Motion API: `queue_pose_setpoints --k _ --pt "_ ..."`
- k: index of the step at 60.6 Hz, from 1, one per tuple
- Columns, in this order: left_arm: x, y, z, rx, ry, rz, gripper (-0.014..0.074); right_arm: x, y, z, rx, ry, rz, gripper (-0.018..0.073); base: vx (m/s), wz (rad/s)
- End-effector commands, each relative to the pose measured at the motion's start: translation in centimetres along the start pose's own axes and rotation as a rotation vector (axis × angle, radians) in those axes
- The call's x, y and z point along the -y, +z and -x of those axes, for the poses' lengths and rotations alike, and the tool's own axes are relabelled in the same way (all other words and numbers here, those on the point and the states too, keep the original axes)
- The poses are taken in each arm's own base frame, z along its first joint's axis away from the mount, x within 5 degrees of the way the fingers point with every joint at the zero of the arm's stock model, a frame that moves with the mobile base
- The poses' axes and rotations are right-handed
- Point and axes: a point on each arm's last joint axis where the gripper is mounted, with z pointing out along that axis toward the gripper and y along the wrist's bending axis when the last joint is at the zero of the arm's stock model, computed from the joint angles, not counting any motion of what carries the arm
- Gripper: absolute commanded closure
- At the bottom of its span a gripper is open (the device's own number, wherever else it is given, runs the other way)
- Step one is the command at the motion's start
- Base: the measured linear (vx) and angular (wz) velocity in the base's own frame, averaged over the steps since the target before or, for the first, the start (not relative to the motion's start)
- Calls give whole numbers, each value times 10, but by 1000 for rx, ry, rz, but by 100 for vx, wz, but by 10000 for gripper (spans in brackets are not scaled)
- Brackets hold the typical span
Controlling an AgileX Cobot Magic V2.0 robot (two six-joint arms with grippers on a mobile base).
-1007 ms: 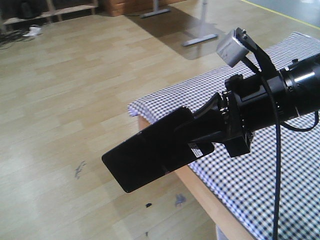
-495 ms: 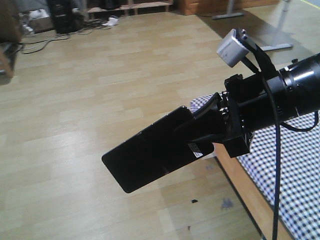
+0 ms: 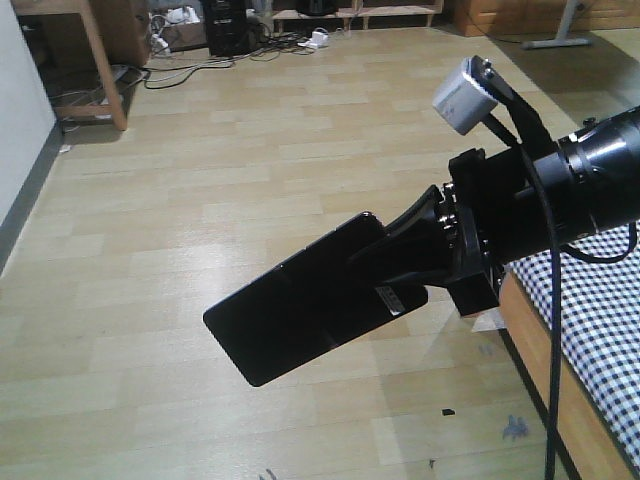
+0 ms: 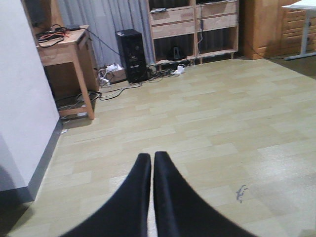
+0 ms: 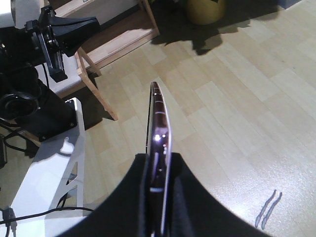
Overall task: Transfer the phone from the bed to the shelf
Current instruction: 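Drive the base away from the bed holding the phone in the right gripper, then turn the base across the room toward the wooden cabinets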
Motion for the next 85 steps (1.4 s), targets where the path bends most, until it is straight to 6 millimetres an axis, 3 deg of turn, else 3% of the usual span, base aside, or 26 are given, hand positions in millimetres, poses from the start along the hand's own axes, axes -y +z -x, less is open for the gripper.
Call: queue_pose_setpoints --k 1,85 --pt "-2 -3 14 107 -14 7 595 -19 -12 11 66 -31 65 561 0 21" --pt "-2 -3 14 107 -14 7 595 -19 -12 11 66 -31 65 561 12 5"
